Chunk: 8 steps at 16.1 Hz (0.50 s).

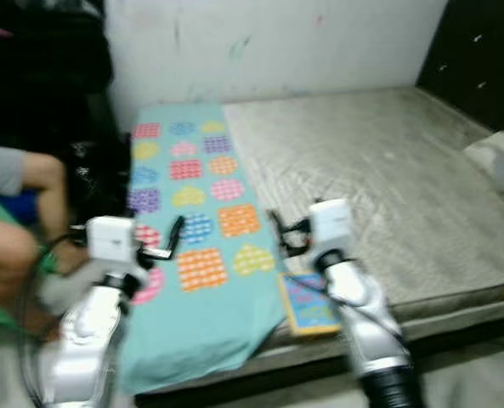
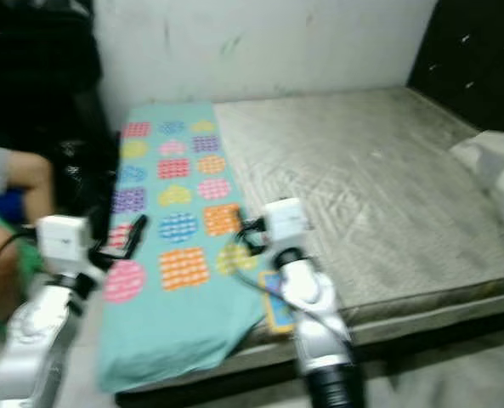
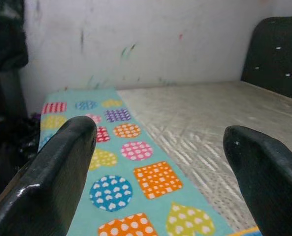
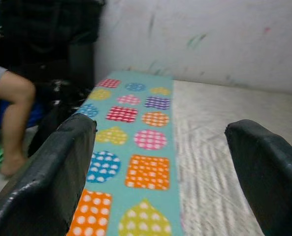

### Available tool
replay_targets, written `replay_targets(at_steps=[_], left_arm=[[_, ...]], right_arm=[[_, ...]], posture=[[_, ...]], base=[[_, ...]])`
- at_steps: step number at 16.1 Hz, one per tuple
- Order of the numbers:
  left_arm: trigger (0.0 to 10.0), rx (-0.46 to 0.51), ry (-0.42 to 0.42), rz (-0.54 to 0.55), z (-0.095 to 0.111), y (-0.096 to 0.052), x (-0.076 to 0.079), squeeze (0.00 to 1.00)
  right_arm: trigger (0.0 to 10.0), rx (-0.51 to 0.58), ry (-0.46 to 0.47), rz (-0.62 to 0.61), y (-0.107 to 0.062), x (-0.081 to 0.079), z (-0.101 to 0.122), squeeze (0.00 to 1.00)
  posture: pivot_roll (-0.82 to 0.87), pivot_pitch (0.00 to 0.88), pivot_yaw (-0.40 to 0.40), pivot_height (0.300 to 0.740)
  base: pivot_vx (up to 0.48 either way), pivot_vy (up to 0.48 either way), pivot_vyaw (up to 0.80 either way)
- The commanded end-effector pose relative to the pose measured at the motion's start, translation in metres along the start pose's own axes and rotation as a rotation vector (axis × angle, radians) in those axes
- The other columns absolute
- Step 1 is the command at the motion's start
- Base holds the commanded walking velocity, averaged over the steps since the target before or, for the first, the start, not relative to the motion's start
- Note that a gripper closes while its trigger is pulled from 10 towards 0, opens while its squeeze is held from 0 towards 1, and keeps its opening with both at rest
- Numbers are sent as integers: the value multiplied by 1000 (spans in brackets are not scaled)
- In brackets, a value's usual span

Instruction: Clean up the room

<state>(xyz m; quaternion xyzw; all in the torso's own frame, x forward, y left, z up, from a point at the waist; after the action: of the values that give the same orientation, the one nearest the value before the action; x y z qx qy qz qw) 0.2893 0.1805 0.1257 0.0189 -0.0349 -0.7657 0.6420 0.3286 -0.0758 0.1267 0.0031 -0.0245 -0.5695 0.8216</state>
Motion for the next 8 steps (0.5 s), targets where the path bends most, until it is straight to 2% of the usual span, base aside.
replay_targets(at_steps=[1,3,4,8], left_arm=[[10000,26,-5,-22,9,6,8,0],[10000,27,-1,-12,10,7,9,0],[10000,20,22,5,10,8,9,0],[10000,21,10,11,12,7,10,0]], right_arm=[[10000,4,-11,-13,1,6,3,0],[10000,7,-16,-2,2,4,4,0],[10000,10,-22,3,4,4,6,0],[10000,7,-22,20,5,1,7,0]], posture=[[-93,0,-20,740],[-106,0,-26,740],[-112,0,-26,740],[-106,0,-40,740]], base=[[322,0,0],[289,0,0],[0,0,0],[0,0,0]])
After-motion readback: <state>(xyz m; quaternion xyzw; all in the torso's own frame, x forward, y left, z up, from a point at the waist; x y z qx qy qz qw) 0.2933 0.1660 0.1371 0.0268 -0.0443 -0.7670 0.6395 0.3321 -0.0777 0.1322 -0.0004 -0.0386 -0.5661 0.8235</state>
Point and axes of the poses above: a point about 5 cm out from each wrist's last joint towards the gripper, its own y axis pointing out of the wrist towards the gripper, its own z axis along the axis of the wrist's last joint, x = y × z, the point moved 2 cm from there along y, pointing out of the wrist towards the gripper, and after that the axes turned 1 degree about y, right-handed, at the moved point
